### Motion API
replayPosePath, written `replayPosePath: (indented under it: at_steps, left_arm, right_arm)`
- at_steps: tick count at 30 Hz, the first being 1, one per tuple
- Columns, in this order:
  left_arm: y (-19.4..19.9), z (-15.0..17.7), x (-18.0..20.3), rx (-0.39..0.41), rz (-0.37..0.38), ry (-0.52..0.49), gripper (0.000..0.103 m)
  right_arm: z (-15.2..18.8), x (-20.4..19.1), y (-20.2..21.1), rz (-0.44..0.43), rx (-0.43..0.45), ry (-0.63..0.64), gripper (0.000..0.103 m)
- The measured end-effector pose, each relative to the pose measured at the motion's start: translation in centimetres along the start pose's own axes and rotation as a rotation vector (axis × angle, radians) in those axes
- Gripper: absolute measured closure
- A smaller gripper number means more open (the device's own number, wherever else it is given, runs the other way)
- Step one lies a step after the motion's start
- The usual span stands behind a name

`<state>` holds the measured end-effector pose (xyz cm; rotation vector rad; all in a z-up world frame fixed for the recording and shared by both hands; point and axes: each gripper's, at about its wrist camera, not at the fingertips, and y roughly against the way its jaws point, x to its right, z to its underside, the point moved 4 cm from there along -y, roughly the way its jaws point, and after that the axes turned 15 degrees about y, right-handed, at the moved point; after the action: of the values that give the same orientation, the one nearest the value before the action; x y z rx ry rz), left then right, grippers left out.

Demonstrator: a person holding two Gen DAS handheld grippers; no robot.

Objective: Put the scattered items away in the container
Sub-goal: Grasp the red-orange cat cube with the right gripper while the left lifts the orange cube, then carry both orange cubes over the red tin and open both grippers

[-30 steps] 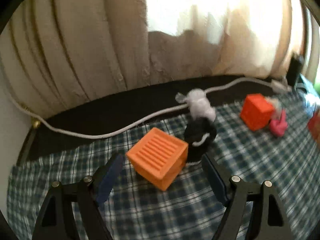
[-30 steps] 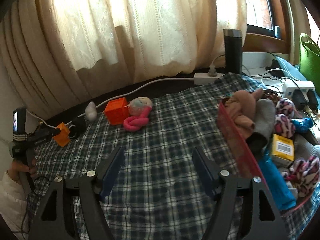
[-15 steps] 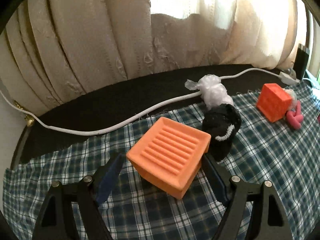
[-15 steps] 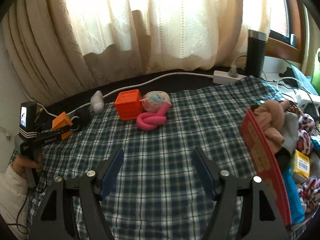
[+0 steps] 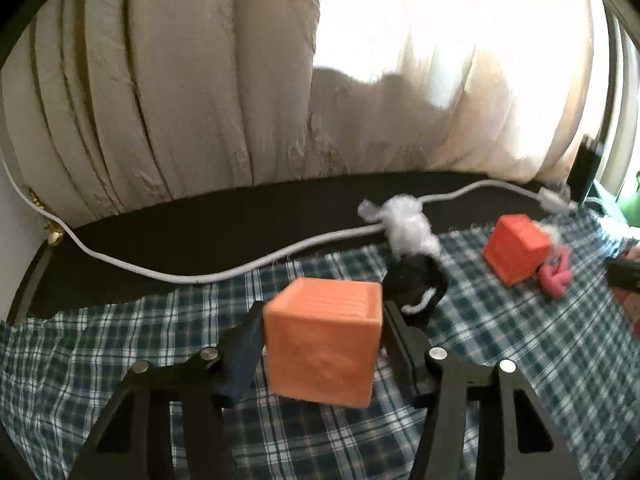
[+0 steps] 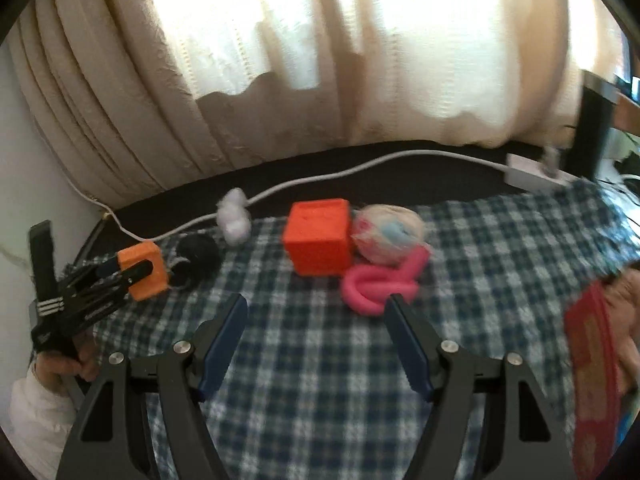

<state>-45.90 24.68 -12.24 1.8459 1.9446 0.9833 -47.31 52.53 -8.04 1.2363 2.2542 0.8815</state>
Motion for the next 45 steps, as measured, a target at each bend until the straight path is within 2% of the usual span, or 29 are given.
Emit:
replayPosePath:
  at_steps: [2,7,9,11,18,20,22,25,26,27,28,29,32,36,42,45]
  left_arm:
    - [0.7,-0.3,0.3,0.021,0.016,-0.002,0.045]
    - [0.9,-0.6,0.4,0.022,0.003,-0.024,0.045]
    - [0.5,-0.5,0.2,0.005,-0.012,-0.027,0.039]
    - [0.1,-0.2,0.0,-0.012,-0.028,-0.026,0.020]
    - [0.0,0.9,1.3,-0.063,-0.020,-0.084,0.019]
    - [0.0,1.2,1.9,-0.061,-0.037,-0.109,0.008]
    - [-0.2,1.6,2.2,-0.052,-0.066,-0.121,0.005]
    - [-1.3,2.2,1.8,-0.082,-0.084,-0.088,0.005]
    - [-1.7,2.3,1.5,-0.102,-0.085,-0.062,0.011]
    - [-2.2,2.4,0.9,-0.127,-0.084,-0.029,0.019]
    - [-2.6,2.4,0.4,-0.154,-0.073,0.011,0.033]
    - [-2.8,2.3,-0.1,-0.170,-0.056,0.050,0.039]
    - [-2.5,1.7,-1.4,-0.167,-0.042,0.140,0.040]
    - [-1.9,1.1,-2.4,-0.150,-0.037,0.192,0.041]
    - [-0.1,0.2,-1.6,-0.103,-0.016,0.174,0.041]
    - [0.7,0.0,-0.8,-0.081,-0.003,0.156,0.041]
  right_arm:
    - [-0.9,-0.3,-2.0,-0.026,-0.019,-0.005,0.028]
    - [-1.9,0.3,-6.0,0.011,-0.070,-0.027,0.028]
    - [-2.0,0.9,-7.1,0.015,-0.082,-0.054,0.028]
    - [-2.0,1.4,-8.0,0.014,-0.090,-0.075,0.028]
    - [-2.6,1.7,-10.9,0.042,-0.116,-0.066,0.028]
    - [-2.7,1.6,-11.5,0.068,-0.127,-0.048,0.028]
    - [-2.5,1.5,-11.9,0.095,-0.137,-0.031,0.028]
    - [-2.3,1.4,-11.9,0.146,-0.148,0.001,0.045]
    - [-2.3,1.4,-11.8,0.156,-0.148,0.004,0.046]
    - [-2.2,1.5,-11.5,0.158,-0.144,0.000,0.047]
    - [-2.2,1.6,-11.1,0.153,-0.135,-0.008,0.047]
    - [-2.2,1.6,-10.6,0.146,-0.124,-0.017,0.048]
    - [-2.3,1.5,-8.6,0.124,-0.076,-0.027,0.048]
    - [-2.5,0.9,-5.2,0.091,-0.008,-0.035,0.048]
    - [-1.6,1.0,0.6,0.073,0.087,-0.070,0.048]
    - [-0.7,2.9,4.5,0.107,0.127,-0.116,0.048]
